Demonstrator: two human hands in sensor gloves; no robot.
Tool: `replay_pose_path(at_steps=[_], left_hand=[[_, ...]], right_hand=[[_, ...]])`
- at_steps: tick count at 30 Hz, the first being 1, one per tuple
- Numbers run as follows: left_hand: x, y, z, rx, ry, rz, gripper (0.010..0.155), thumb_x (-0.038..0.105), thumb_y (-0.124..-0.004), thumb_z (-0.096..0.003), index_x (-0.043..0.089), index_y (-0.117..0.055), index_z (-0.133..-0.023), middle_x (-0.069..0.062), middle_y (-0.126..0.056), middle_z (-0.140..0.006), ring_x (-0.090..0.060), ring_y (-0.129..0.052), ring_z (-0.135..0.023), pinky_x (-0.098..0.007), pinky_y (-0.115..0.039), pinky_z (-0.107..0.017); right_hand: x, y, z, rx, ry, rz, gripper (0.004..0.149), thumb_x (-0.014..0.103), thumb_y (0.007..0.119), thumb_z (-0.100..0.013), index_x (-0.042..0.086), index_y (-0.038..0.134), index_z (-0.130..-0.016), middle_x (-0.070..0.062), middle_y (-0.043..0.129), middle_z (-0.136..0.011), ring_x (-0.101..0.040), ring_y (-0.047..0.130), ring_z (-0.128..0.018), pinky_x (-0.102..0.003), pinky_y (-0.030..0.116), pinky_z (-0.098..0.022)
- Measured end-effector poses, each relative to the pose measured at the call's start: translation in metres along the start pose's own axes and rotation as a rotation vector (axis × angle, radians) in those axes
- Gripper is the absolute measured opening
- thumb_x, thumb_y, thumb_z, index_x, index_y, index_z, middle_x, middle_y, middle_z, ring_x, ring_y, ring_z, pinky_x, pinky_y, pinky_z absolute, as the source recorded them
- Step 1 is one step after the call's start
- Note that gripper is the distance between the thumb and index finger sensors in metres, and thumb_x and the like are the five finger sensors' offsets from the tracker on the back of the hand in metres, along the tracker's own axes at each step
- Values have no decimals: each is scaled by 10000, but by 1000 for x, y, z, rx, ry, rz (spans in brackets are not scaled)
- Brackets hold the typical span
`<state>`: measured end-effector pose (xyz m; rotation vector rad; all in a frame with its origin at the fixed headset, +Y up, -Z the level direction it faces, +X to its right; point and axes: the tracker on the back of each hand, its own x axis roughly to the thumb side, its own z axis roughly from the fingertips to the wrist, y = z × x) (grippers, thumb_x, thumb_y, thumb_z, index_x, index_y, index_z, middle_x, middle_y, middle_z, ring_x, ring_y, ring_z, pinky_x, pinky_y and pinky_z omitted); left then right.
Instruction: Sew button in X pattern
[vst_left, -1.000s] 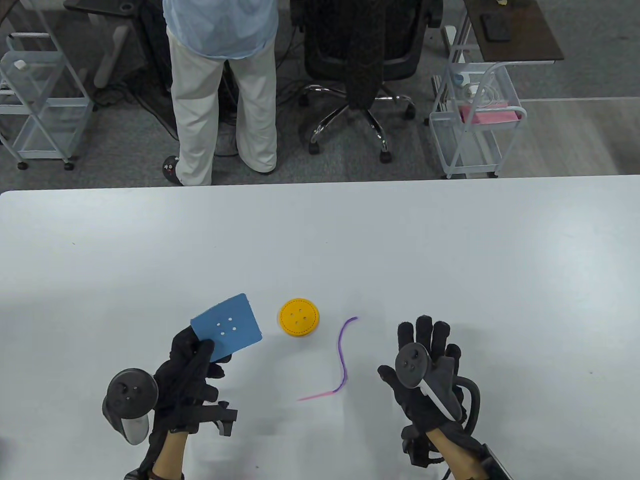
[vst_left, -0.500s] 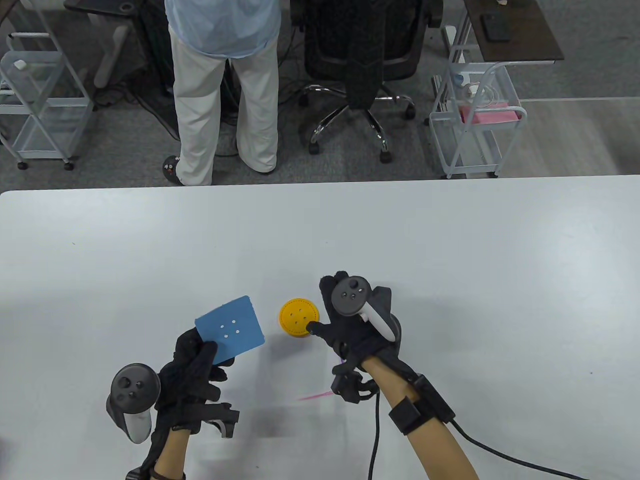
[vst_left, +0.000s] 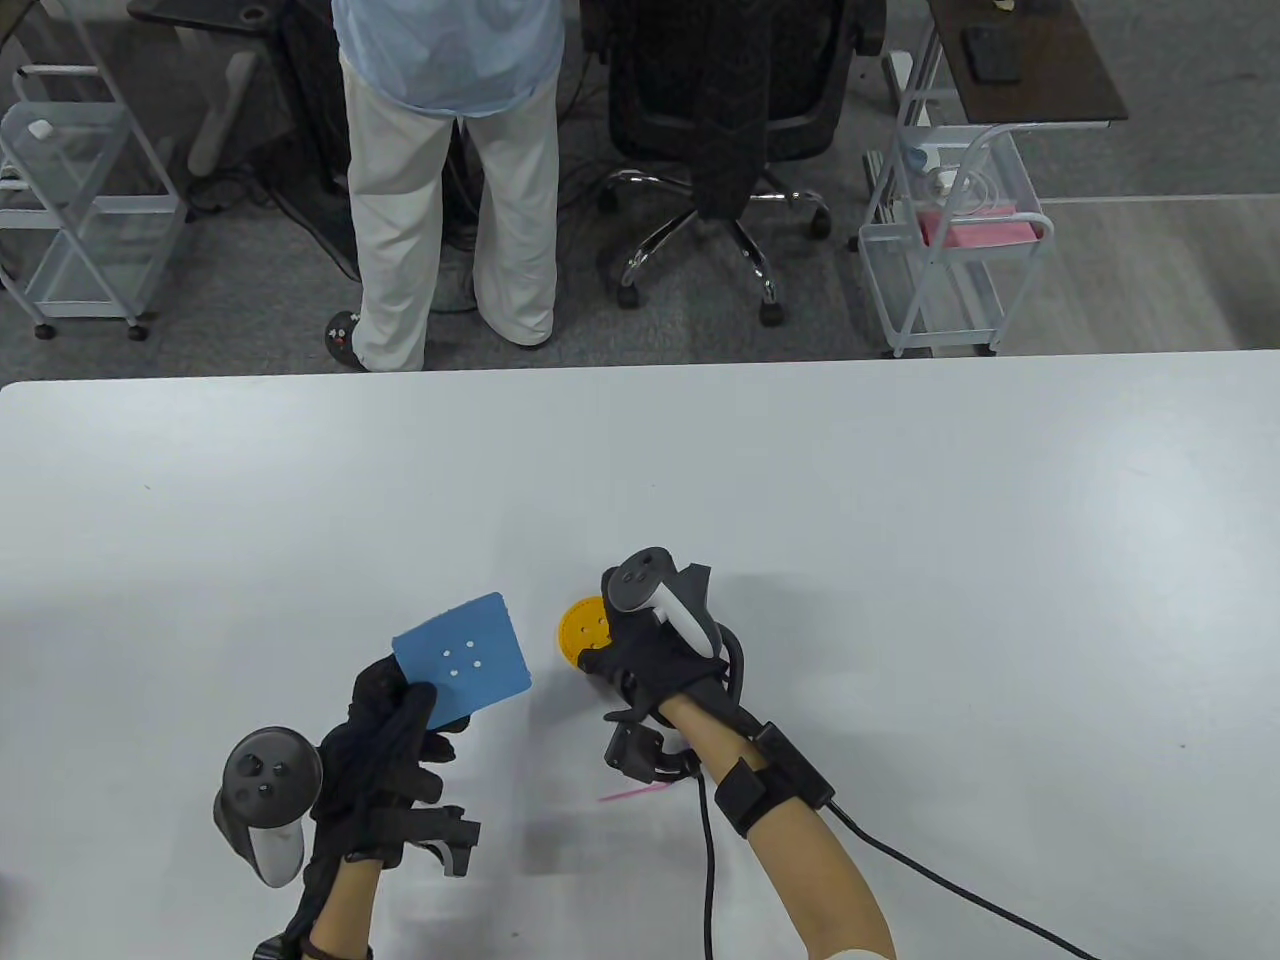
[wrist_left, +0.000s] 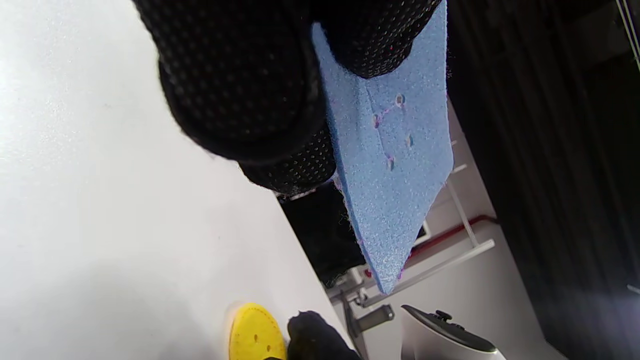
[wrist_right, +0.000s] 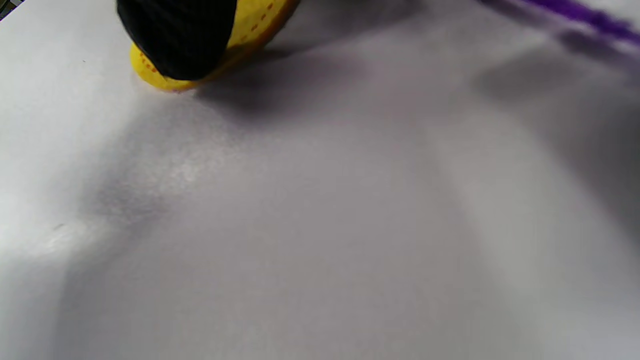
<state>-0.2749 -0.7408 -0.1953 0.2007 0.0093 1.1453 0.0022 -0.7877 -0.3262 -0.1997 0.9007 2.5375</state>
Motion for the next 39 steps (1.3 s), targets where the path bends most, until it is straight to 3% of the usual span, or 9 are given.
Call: replay_pose_path(at_steps=[9, 15, 20, 24, 29, 39], left_hand=[[1, -2, 1, -7, 5, -10, 390, 185, -721, -574, 101, -654, -949, -189, -926, -768, -251, -1122, -443, -219, -998, -249], [1, -2, 1, -10, 5, -16, 390, 184, -721, -574, 102, -654, -949, -191, -924, -770, -255, -1120, -446, -224, -997, -252], [1, -3, 1, -15, 5, -23, 391, 185, -722, -574, 101, -653, -950, -190, -923, -771, -258, -1119, -448, -228, -996, -254], [1, -4, 1, -20, 5, -26, 391, 185, -722, -574, 103, -653, -950, -189, -923, -771, -259, -1118, -448, -229, -996, -255], [0, -7, 1, -28, 19, -34, 392, 184, -721, -574, 101, -651, -951, -191, -919, -775, -260, -1117, -450, -229, -995, -256], [2, -20, 3, -60, 9, -34, 400, 167, -717, -571, 90, -642, -956, -207, -910, -787, -254, -1122, -487, -209, -1011, -293]], right_hand=[[5, -3, 7, -38, -25, 45, 828, 367, 751, -577, 462, 86, -1061, 170, 90, -1177, -124, 31, -1124, -411, 30, -871], [7, -2, 11, -68, -37, 64, 837, 325, 760, -577, 400, 93, -1078, 60, 190, -1159, -198, 129, -1088, -434, 69, -858], [7, -5, 15, -112, -9, 95, 815, 333, 784, -562, 367, 171, -1098, 21, 297, -1140, -232, 255, -1068, -463, 183, -852], [6, -11, 22, -178, -7, 115, 726, 313, 787, -560, 363, 306, -1101, 19, 429, -1111, -242, 455, -1043, -480, 375, -840], [3, -17, 36, -180, -146, 30, 655, 252, 782, -547, 310, 412, -1084, -36, 585, -1030, -196, 822, -801, -438, 679, -679], [-10, -44, 93, -339, -455, -276, 762, 289, 858, -453, 124, 369, -1014, -60, 804, -801, -203, 977, -521, -429, 808, -459]])
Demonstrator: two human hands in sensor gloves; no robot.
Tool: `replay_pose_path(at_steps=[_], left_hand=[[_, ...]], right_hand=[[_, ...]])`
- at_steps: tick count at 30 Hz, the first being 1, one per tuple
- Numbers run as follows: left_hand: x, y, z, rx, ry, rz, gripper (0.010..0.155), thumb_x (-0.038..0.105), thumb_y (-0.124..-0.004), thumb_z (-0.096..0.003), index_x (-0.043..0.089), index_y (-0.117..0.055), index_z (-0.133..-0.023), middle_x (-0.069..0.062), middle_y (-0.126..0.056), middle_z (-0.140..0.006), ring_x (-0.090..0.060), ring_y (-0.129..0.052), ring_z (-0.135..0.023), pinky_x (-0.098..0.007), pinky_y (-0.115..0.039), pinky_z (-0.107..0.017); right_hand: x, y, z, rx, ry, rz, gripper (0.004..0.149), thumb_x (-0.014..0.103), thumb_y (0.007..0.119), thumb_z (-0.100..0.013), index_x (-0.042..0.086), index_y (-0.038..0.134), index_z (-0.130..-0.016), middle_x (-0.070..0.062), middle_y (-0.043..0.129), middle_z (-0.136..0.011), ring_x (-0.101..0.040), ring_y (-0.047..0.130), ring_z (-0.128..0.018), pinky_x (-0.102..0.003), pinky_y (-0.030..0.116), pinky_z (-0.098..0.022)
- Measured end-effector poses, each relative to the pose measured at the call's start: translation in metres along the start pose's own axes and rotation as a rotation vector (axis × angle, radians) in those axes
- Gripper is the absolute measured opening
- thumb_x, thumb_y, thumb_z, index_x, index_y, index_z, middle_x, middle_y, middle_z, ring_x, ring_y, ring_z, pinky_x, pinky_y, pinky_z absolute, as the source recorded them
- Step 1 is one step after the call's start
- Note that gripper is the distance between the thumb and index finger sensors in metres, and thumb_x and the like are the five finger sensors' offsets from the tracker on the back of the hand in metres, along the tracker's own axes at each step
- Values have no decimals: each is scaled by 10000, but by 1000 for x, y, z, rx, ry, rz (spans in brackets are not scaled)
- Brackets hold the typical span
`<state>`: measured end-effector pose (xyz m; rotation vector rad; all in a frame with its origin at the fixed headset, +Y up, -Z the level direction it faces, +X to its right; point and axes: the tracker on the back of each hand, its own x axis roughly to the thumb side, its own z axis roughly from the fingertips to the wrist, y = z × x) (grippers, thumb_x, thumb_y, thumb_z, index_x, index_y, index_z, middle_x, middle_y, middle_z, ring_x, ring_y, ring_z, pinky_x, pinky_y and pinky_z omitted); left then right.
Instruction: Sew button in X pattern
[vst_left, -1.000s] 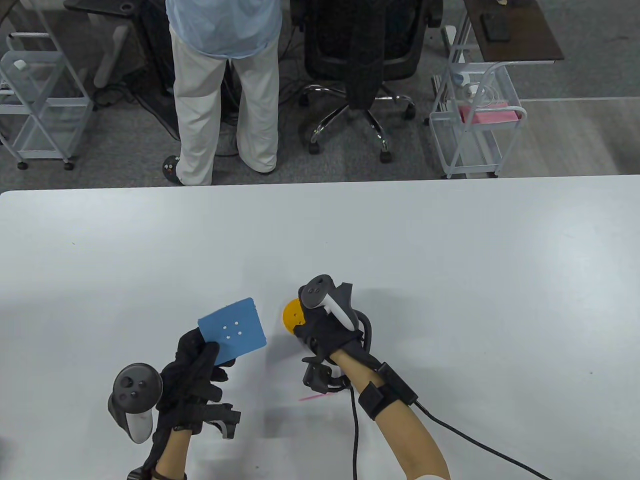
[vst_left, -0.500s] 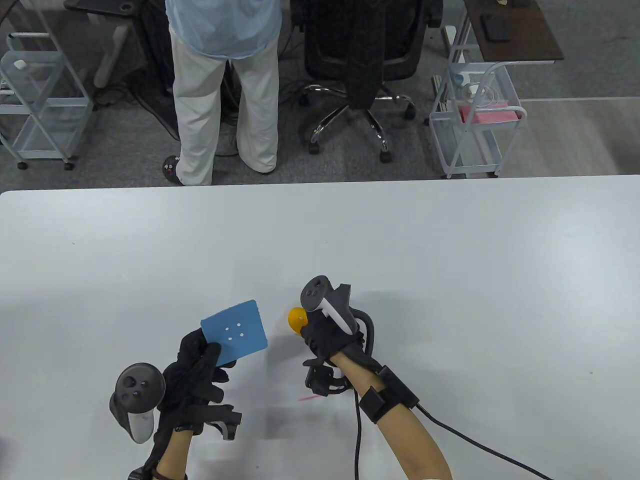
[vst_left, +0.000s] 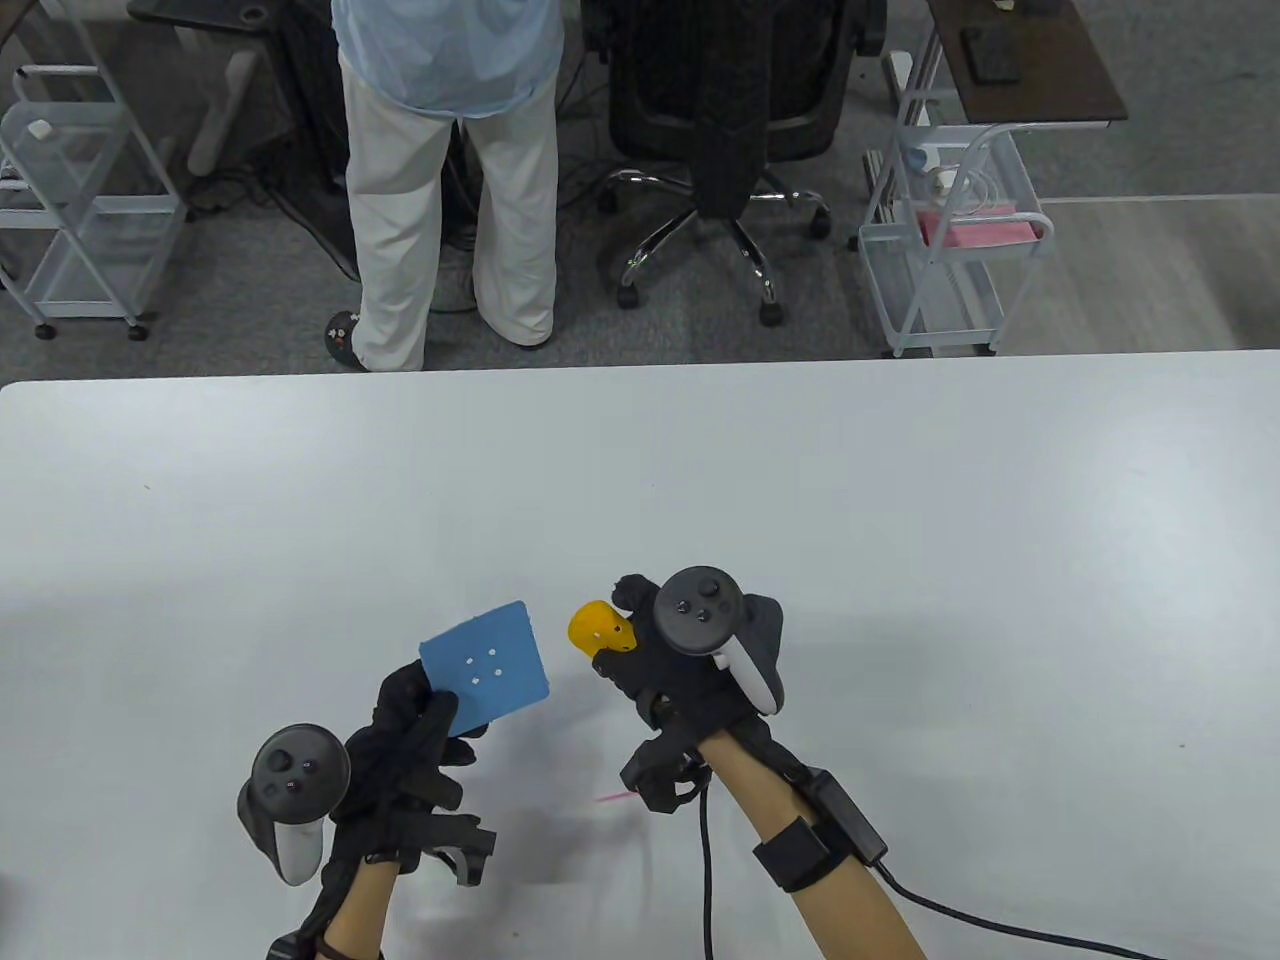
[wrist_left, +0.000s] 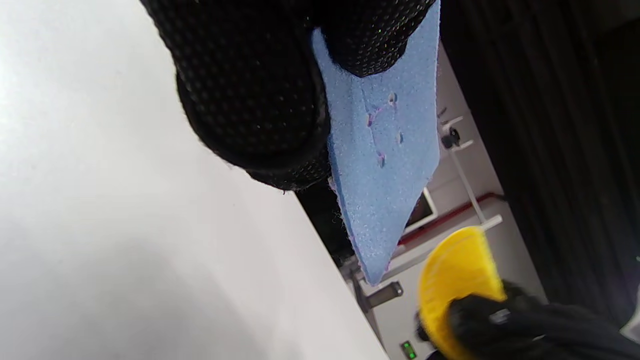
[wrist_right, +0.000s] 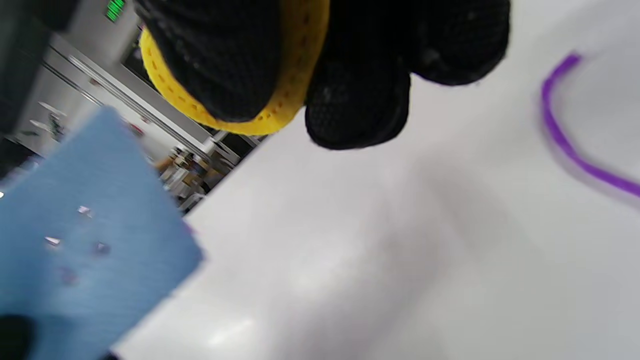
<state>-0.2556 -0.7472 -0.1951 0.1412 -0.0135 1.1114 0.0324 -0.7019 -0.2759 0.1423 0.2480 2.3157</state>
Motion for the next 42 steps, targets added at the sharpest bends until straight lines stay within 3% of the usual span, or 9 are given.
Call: replay_pose_path(at_steps=[5, 10, 17, 23, 34, 39, 42], left_hand=[[3, -19, 4, -20, -25, 60, 406, 154, -708, -570, 88, -626, -962, -215, -890, -816, -264, -1114, -530, -215, -1015, -324], [11, -39, 8, -72, -61, 138, 415, 134, -686, -572, 89, -599, -975, -223, -855, -857, -288, -1091, -594, -238, -1010, -371], [16, -53, 14, -72, -67, 233, 420, 132, -675, -573, 84, -585, -980, -221, -843, -868, -293, -1082, -611, -242, -1004, -391], [15, -57, 15, -90, -51, 274, 425, 138, -675, -574, 81, -580, -984, -221, -838, -875, -299, -1076, -623, -247, -1001, -398], [11, -58, 15, -91, -22, 328, 423, 141, -673, -575, 84, -580, -984, -217, -841, -873, -294, -1077, -619, -241, -1001, -395], [11, -59, 15, -100, -23, 323, 422, 141, -674, -575, 84, -585, -983, -215, -846, -870, -292, -1079, -614, -240, -1001, -392], [11, -60, 15, -103, -20, 327, 420, 139, -674, -575, 84, -587, -982, -213, -847, -869, -291, -1081, -611, -238, -1002, -391]], right_hand=[[16, -5, 24, 65, -102, -113, 710, 300, 867, -445, 149, 432, -986, -67, 822, -785, -212, 984, -508, -438, 808, -447], [30, 8, 39, 68, -152, -63, 718, 302, 867, -445, 151, 431, -996, -72, 815, -788, -214, 975, -501, -437, 803, -438], [38, 24, 47, -26, -140, 95, 767, 319, 867, -447, 153, 386, -1021, -83, 767, -838, -195, 959, -492, -424, 796, -434], [37, 29, 50, -118, -90, 221, 878, 360, 870, -448, 149, 279, -1063, -122, 620, -963, -243, 875, -633, -452, 736, -508], [30, 20, 48, -148, -73, 52, 572, 290, 666, -548, 174, 418, -1050, -124, 707, -932, -309, 863, -697, -483, 710, -536], [30, 12, 48, -169, -43, 92, 416, 276, 722, -547, 221, 637, -950, -77, 816, -872, -287, 901, -686, -473, 728, -538], [32, 6, 50, -210, -29, 110, 403, 296, 778, -534, 229, 717, -926, -99, 690, -958, -305, 792, -776, -476, 671, -585]])
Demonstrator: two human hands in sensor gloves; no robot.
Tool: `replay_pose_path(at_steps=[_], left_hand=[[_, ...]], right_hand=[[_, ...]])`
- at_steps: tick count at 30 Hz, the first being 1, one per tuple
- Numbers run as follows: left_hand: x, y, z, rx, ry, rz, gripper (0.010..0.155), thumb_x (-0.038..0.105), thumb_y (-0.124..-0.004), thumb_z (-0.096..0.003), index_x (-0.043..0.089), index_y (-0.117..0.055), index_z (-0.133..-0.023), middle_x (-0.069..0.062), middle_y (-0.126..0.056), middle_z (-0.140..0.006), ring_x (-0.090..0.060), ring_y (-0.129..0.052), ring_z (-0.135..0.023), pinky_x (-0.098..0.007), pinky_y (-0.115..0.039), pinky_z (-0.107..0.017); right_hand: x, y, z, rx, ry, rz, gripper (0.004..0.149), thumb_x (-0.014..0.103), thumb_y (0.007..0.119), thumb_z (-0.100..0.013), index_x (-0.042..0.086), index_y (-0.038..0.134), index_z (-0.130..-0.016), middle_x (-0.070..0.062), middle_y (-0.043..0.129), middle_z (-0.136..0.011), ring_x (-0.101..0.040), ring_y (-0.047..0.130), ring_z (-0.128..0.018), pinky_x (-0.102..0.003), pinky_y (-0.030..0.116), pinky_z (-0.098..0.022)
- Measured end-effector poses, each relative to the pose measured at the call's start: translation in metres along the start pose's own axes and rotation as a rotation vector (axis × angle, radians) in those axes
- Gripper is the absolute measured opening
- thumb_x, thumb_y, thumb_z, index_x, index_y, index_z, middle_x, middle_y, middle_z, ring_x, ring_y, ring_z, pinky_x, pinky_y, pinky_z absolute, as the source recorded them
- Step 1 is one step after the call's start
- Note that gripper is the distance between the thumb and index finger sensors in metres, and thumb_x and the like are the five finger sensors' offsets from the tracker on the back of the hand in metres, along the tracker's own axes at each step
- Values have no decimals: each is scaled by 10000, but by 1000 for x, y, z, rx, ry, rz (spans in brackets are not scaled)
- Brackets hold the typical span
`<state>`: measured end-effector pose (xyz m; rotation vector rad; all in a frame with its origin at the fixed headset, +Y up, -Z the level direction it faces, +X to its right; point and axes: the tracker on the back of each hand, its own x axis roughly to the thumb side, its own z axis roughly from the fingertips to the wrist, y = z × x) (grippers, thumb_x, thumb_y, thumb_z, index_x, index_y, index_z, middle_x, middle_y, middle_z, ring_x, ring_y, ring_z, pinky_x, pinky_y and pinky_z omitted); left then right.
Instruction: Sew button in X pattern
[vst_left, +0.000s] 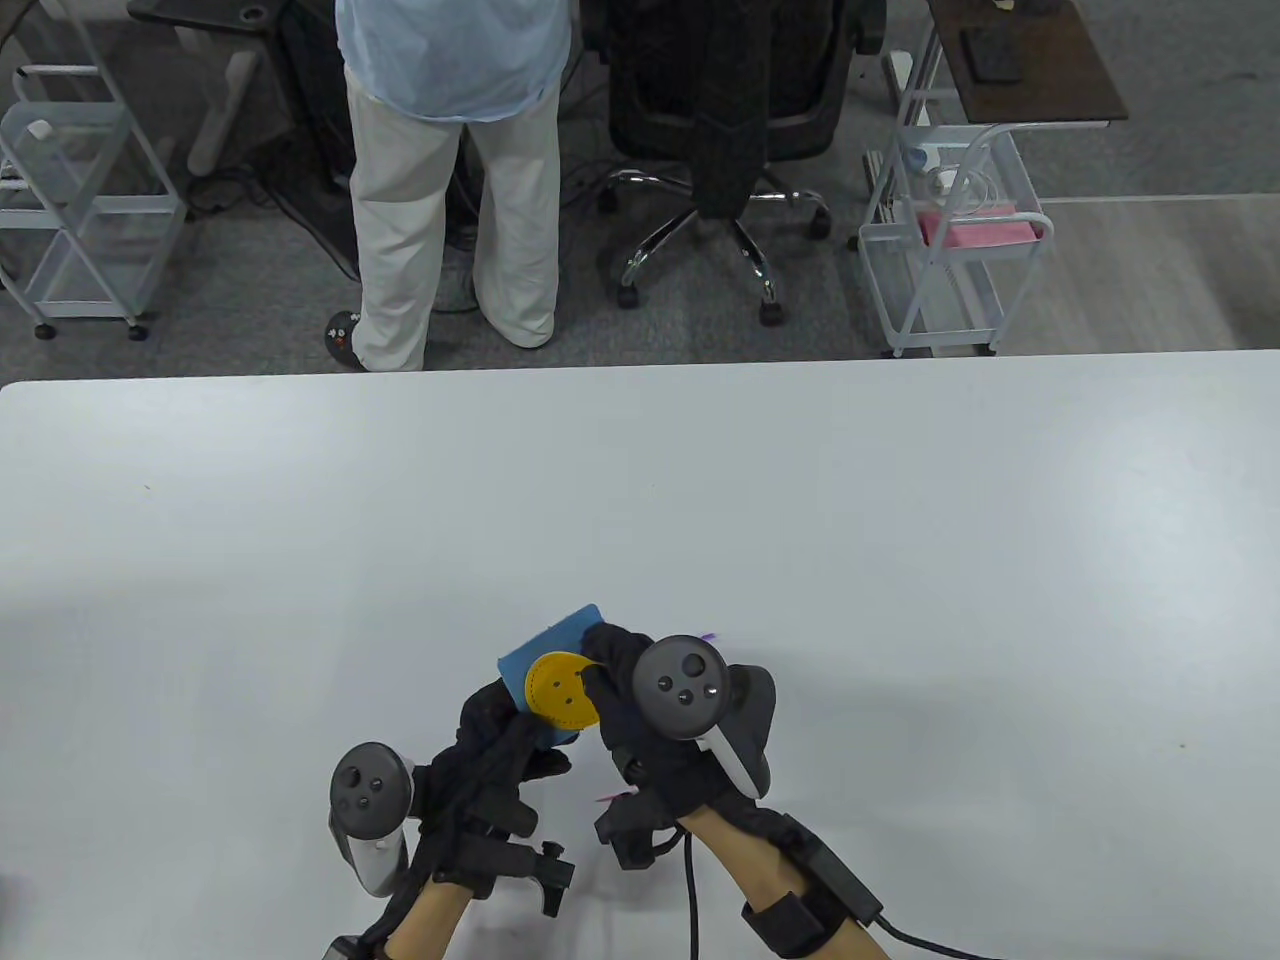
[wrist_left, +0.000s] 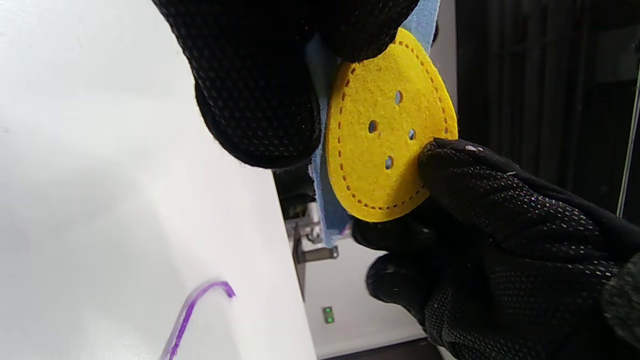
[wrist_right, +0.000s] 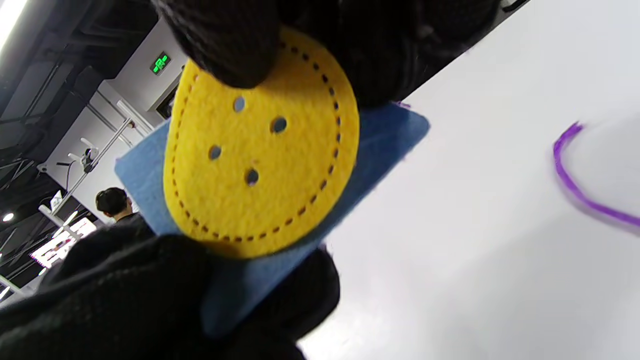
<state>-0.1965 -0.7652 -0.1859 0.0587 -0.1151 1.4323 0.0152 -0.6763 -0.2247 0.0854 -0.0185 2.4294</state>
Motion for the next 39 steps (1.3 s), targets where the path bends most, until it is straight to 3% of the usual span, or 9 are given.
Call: replay_pose_path(at_steps=[3, 9, 20, 39], left_hand=[[0, 0, 0, -3, 2, 17, 418, 137, -669, -576, 85, -585, -982, -212, -847, -869, -290, -1081, -612, -238, -1001, -393], [1, 2, 0, -1, 4, 67, 416, 124, -652, -576, 87, -582, -984, -214, -841, -877, -293, -1076, -622, -242, -999, -401], [1, 1, -1, -27, -16, 74, 420, 117, -643, -576, 86, -580, -990, -217, -835, -884, -298, -1072, -630, -246, -998, -408], [0, 0, 0, -48, -31, 55, 419, 114, -643, -573, 95, -588, -988, -210, -846, -874, -280, -1085, -603, -238, -1001, -391]], right_hand=[[1, -7, -1, 11, -14, 0, 389, 307, 810, -521, 225, 772, -899, -71, 789, -844, -248, 857, -661, -454, 714, -546], [-5, -12, -6, 80, -30, -225, 387, 285, 839, -491, 167, 830, -859, -110, 873, -757, -263, 925, -559, -457, 760, -452], [2, -7, 1, -27, -10, 23, 399, 313, 808, -528, 217, 756, -912, -70, 821, -818, -241, 877, -630, -442, 722, -524], [8, 6, 9, -130, 17, 250, 480, 399, 784, -539, 280, 595, -965, -8, 743, -862, -204, 809, -688, -432, 664, -597]])
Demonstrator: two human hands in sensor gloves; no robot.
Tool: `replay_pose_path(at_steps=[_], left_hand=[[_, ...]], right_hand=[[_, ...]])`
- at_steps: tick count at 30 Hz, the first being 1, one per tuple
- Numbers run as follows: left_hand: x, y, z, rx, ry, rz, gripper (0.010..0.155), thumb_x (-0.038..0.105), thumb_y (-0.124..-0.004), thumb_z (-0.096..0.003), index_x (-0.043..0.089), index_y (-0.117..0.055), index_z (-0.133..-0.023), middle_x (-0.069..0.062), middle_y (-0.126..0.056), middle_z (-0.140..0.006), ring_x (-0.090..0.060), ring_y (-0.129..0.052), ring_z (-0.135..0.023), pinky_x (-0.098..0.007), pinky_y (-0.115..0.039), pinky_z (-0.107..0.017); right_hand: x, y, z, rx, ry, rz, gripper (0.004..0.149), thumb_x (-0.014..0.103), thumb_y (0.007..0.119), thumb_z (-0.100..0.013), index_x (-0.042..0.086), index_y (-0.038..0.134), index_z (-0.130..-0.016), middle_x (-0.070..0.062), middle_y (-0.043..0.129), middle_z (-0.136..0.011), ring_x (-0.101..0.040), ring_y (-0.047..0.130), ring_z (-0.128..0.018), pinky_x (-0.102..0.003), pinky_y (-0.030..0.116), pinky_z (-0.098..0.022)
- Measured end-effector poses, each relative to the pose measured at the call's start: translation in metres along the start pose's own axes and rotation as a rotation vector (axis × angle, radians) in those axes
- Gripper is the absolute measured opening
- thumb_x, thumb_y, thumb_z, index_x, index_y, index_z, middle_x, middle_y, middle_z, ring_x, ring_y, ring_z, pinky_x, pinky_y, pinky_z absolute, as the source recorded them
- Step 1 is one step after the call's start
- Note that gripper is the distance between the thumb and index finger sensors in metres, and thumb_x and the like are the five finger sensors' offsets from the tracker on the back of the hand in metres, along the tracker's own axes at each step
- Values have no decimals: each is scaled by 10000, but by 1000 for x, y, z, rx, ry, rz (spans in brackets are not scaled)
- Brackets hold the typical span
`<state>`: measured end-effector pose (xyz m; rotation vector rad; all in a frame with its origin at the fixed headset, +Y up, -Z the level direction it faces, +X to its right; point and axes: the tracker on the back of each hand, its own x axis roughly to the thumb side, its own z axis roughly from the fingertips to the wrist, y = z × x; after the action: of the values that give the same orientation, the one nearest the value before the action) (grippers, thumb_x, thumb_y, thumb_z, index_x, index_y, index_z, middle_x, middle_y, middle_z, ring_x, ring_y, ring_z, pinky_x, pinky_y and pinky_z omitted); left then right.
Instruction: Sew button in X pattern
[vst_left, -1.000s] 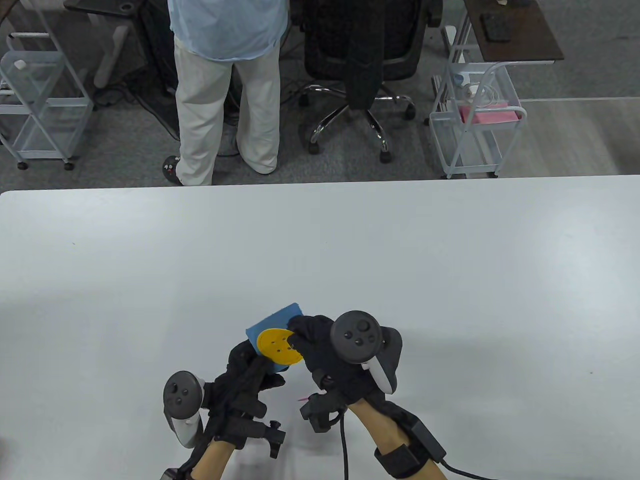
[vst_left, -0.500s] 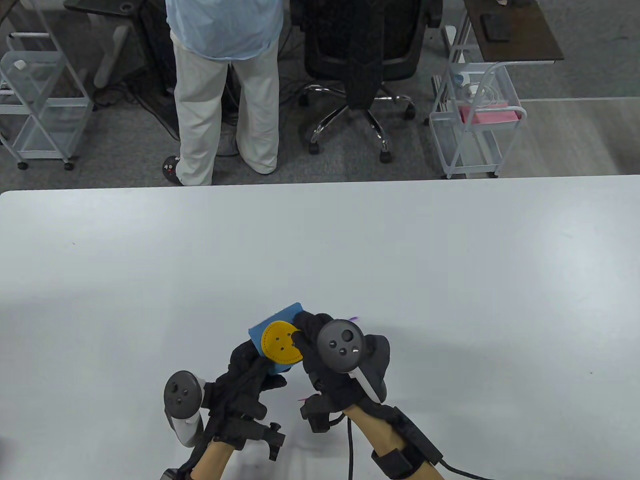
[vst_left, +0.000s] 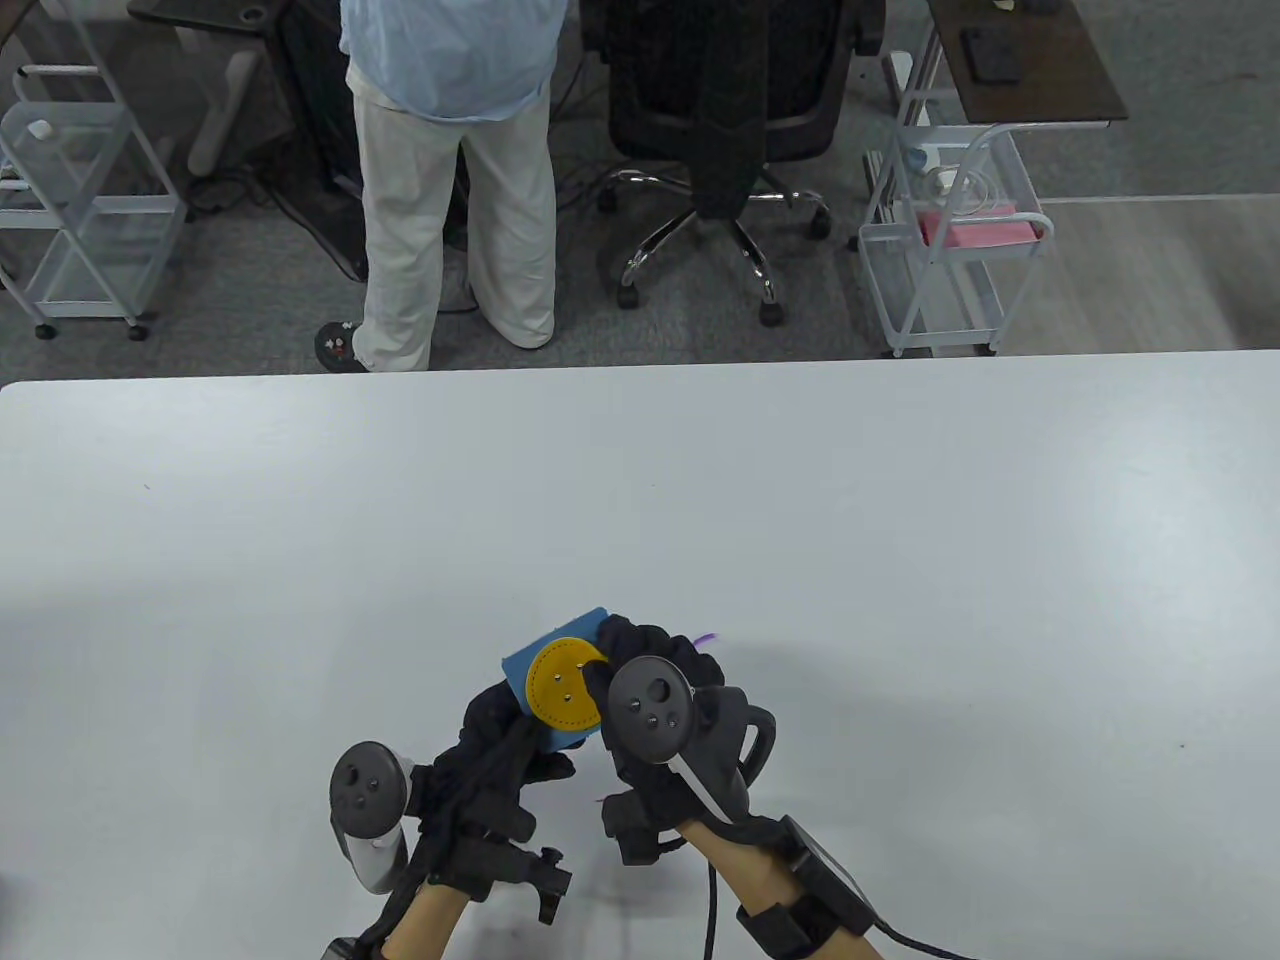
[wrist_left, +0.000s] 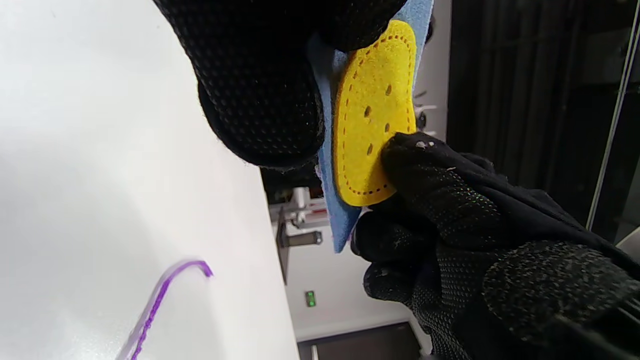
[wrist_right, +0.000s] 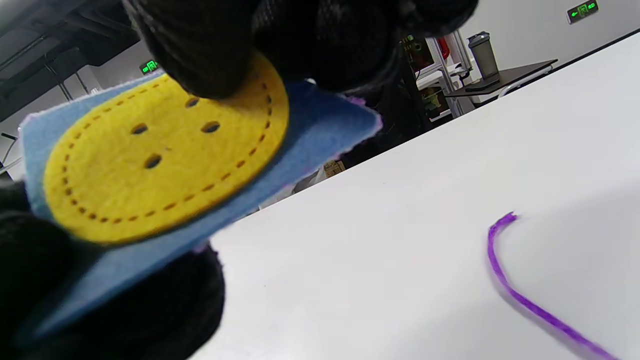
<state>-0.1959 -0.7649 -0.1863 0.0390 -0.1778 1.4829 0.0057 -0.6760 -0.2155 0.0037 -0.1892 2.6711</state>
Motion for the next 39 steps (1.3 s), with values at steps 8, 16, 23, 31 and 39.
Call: replay_pose_path(at_steps=[8, 16, 23, 31, 39], left_hand=[[0, 0, 0, 0, -6, -2, 417, 111, -642, -574, 109, -593, -987, -210, -847, -874, -278, -1086, -598, -234, -1001, -388], [2, 2, 0, -10, -17, 2, 417, 102, -631, -573, 92, -602, -989, -230, -842, -866, -312, -1068, -585, -279, -979, -379], [3, 7, -1, -42, -63, 51, 449, 188, -606, -601, 47, -580, -1026, -255, -819, -901, -360, -1052, -604, -347, -963, -387], [0, 10, -3, -67, -34, 80, 590, 362, -704, -595, -3, -579, -1041, -250, -876, -867, -319, -1089, -528, -278, -972, -272], [1, 13, -2, -9, -19, -8, 430, 227, -716, -582, 33, -685, -965, -184, -945, -782, -260, -1108, -437, -227, -964, -209]], right_hand=[[-9, 4, -4, 35, 32, -11, 673, 473, 746, -530, 267, 389, -1062, -46, 577, -1018, -242, 716, -828, -442, 621, -643], [-36, 11, -20, 233, 43, -488, 659, 337, 800, -508, 168, 485, -1061, -107, 766, -927, -261, 894, -670, -441, 735, -501], [-49, 12, -26, 288, 48, -631, 508, 284, 811, -502, 204, 630, -970, -81, 831, -839, -233, 921, -583, -419, 759, -448], [-48, 15, -26, 327, 2, -680, 436, 267, 808, -498, 213, 699, -917, -96, 842, -828, -238, 926, -559, -419, 765, -430], [-45, 18, -25, 348, -35, -675, 438, 270, 813, -497, 208, 707, -918, -90, 845, -831, -245, 929, -576, -427, 763, -447]])
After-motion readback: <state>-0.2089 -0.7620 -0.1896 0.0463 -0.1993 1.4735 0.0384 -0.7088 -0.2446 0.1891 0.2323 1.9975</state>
